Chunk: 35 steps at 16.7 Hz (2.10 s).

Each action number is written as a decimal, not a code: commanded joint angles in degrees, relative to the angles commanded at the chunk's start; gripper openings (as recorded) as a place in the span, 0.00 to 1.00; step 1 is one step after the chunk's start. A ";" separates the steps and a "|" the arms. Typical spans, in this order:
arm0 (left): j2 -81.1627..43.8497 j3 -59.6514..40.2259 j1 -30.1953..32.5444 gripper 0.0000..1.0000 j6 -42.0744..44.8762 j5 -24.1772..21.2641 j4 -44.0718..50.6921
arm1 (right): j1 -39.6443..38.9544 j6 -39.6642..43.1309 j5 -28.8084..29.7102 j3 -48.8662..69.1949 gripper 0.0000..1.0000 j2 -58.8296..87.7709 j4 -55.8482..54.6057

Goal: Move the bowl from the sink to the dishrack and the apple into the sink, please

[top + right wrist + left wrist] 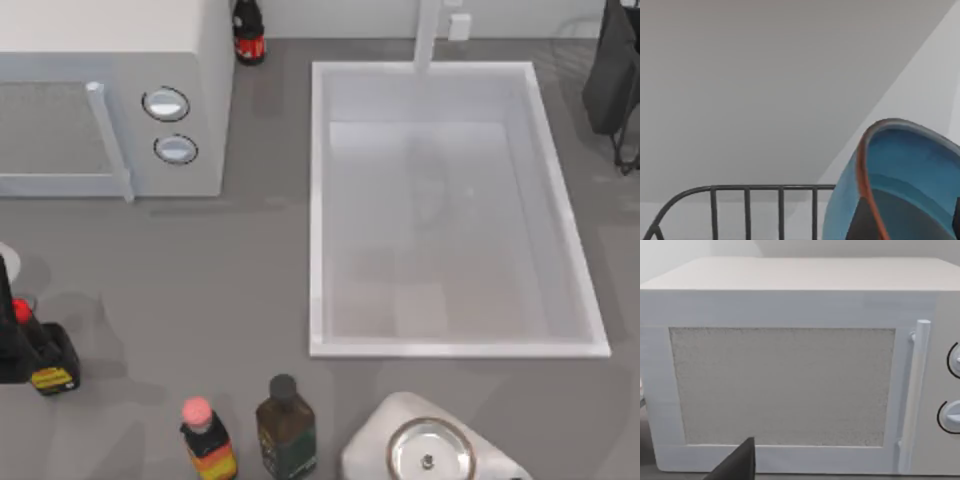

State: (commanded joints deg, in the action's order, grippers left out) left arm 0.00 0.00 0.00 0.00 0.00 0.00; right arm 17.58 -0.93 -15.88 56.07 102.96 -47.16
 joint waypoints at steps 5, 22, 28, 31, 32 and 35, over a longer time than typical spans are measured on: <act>0.00 0.00 0.00 1.00 0.00 0.00 0.00 | 0.00 0.00 0.00 0.00 0.98 0.00 0.00; 0.00 0.00 0.00 1.00 0.00 0.00 0.00 | -0.90 -0.66 4.69 -9.65 1.00 -14.20 8.20; 0.00 0.00 0.00 1.00 0.00 0.00 0.00 | -5.07 -0.13 7.99 -22.30 1.00 -39.83 18.61; 0.00 0.00 0.00 1.00 0.00 0.00 0.00 | -8.83 0.40 7.64 -27.44 1.00 -49.46 23.30; 0.00 0.00 0.00 1.00 0.00 0.00 0.00 | -10.29 0.60 7.45 -28.79 1.00 -53.43 24.54; 0.00 0.00 0.00 1.00 0.00 0.00 0.00 | -13.17 0.91 7.76 -35.49 1.00 -68.48 29.61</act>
State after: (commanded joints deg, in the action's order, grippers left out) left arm 0.00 0.00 0.00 0.00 0.00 0.00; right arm 4.40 -0.02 -8.12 20.59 34.48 -17.55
